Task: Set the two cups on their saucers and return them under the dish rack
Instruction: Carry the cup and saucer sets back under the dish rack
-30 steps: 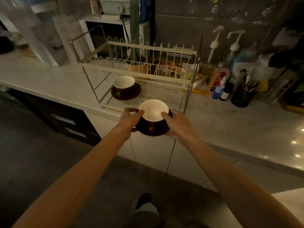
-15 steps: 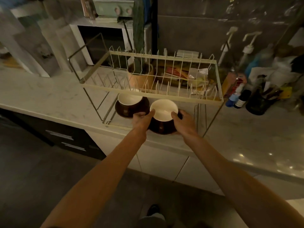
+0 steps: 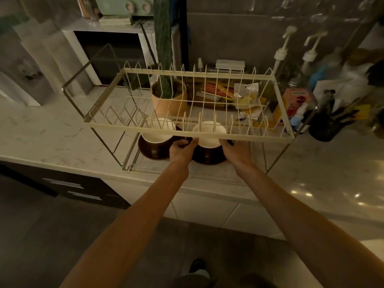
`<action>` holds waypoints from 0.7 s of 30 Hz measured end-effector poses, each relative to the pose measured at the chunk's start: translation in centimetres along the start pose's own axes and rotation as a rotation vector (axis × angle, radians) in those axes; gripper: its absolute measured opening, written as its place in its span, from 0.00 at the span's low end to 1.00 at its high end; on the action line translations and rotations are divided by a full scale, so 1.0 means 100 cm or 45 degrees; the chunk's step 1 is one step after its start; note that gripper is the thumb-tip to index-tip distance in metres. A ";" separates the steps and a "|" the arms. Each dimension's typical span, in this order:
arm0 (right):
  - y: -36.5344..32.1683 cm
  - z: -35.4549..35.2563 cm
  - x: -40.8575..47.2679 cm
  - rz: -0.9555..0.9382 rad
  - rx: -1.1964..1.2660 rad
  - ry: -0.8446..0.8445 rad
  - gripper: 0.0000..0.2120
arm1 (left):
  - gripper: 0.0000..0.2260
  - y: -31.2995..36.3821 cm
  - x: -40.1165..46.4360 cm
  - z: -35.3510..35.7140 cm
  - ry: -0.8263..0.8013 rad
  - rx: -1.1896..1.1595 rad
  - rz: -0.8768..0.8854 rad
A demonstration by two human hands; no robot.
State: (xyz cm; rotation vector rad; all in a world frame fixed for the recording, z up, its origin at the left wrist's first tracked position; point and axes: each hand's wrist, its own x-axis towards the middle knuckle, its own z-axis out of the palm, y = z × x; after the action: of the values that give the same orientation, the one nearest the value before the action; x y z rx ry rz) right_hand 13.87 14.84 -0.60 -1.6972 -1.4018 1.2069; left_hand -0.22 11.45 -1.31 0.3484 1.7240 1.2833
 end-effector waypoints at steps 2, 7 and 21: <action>0.000 0.001 0.001 -0.003 -0.002 -0.007 0.23 | 0.10 -0.001 0.000 0.001 -0.009 -0.003 0.001; -0.001 -0.001 -0.004 -0.059 -0.023 -0.024 0.24 | 0.12 -0.006 -0.005 -0.004 -0.027 -0.004 -0.016; -0.001 -0.018 -0.009 -0.011 -0.074 -0.018 0.28 | 0.29 0.004 -0.025 -0.024 -0.153 0.027 -0.207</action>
State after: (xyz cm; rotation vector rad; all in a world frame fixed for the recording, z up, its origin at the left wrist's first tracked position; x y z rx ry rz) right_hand 15.47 14.15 0.39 -1.7236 -1.4641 1.1859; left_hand -0.94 8.49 0.30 0.2855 1.6307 1.1054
